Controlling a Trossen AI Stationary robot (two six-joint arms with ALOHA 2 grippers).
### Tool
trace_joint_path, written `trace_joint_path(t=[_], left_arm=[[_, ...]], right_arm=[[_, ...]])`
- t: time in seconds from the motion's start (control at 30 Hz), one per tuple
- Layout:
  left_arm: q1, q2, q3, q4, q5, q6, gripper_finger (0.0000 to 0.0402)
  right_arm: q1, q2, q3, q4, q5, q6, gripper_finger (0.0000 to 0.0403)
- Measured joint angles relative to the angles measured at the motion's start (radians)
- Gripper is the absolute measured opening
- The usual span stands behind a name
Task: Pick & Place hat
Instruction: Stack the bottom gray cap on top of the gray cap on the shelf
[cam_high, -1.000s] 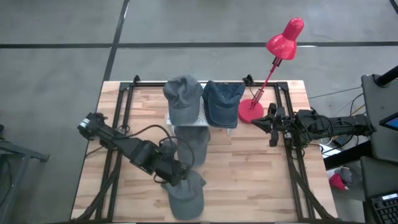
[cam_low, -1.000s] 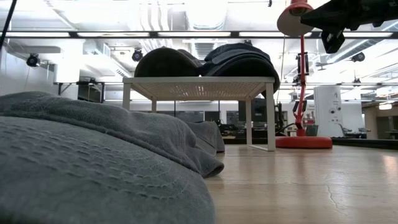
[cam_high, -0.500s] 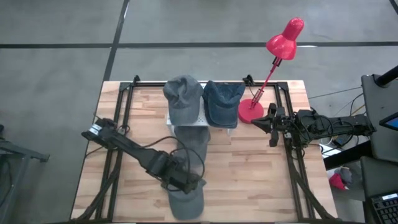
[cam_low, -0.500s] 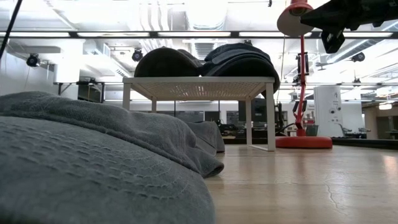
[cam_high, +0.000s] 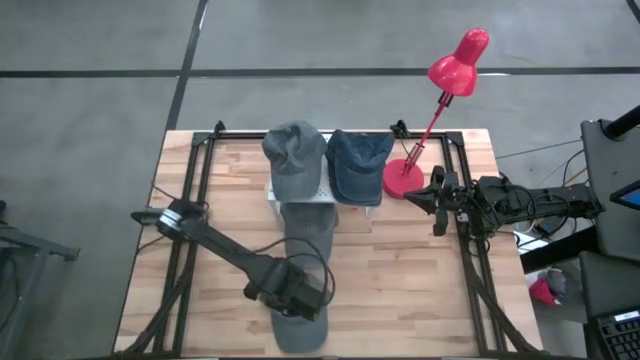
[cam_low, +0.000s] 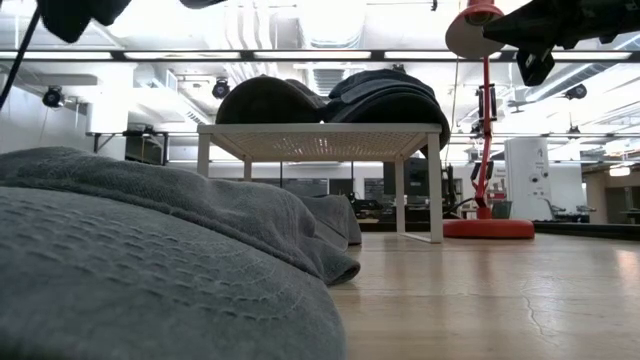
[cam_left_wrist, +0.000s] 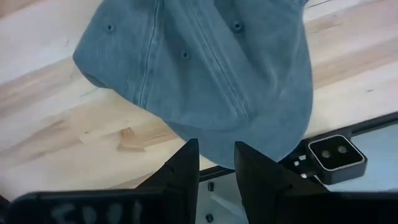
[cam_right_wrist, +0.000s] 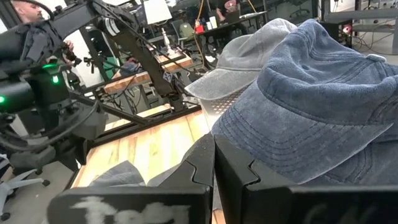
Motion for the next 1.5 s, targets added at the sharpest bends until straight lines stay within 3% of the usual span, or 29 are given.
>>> trace_joint_path(t=[0.2,0.6,1.13,1.5], left_arm=[[-0.018,0.024,0.000,0.000,-0.004,-0.066,0.0094],[-0.062,0.032,0.000,0.033,-0.056,-0.377,0.0094],[-0.062,0.031,-0.001,0.054,-0.193,-0.421,0.0096],[-0.058,0.030,-0.036,0.098,-0.238,-0.448,0.0201]], right_arm=[[0.000,0.000,0.000,-0.004,0.000,-0.030,0.0008],[0.000,0.000,0.000,-0.005,0.002,-0.087,0.0008],[0.000,0.000,0.000,-0.005,0.002,-0.091,0.0008],[0.000,0.000,0.000,-0.005,0.002,-0.108,0.0008]])
